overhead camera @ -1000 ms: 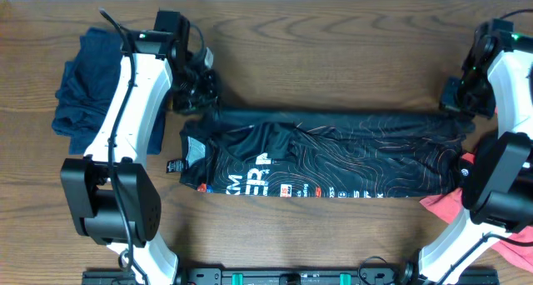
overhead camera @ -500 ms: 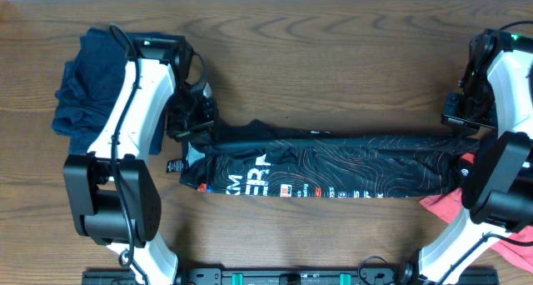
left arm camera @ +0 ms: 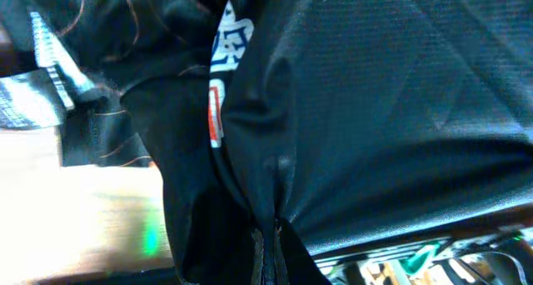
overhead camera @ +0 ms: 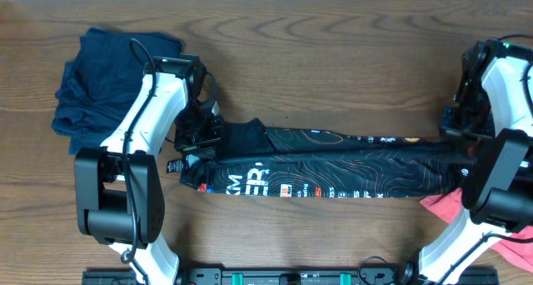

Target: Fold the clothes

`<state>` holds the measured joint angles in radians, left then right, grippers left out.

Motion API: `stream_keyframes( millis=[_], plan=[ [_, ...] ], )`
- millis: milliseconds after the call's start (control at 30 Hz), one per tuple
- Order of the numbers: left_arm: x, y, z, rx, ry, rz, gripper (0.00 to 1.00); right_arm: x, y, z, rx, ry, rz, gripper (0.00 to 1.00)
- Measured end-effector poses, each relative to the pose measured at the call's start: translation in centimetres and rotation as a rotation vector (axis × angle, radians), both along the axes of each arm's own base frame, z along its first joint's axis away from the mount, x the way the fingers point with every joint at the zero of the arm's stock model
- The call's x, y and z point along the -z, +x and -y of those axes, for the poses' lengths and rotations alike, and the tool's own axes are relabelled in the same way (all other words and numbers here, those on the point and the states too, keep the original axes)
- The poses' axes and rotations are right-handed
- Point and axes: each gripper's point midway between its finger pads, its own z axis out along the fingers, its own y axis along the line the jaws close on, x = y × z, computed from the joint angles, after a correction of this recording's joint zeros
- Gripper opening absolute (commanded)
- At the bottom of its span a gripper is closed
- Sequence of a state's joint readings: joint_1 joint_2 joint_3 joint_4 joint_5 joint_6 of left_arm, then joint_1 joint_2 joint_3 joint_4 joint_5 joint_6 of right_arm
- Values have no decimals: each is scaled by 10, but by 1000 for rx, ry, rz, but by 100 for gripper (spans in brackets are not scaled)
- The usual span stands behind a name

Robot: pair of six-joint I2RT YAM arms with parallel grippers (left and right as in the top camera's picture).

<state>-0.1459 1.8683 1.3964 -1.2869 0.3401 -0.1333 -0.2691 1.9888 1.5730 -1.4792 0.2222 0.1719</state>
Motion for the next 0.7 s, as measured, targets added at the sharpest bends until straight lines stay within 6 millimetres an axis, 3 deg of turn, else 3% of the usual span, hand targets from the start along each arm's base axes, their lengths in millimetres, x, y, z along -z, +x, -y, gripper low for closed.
stream_keyframes(
  millis=[133, 500, 633, 700],
  plan=[
    [-1, -7, -7, 12, 39, -27, 17, 5, -10, 6, 11, -18, -32, 23],
    [-2, -10, -11, 20, 61, -38, 24, 8, -7, 14, 32, -28, -7, 22],
    [-5, 15, -5, 13, 30, 68, 28, 9, -3, 13, 36, -20, 10, 22],
    [-7, 32, 2, 13, -2, 145, 37, 10, -2, 12, 39, -15, 15, 24]
  ],
)
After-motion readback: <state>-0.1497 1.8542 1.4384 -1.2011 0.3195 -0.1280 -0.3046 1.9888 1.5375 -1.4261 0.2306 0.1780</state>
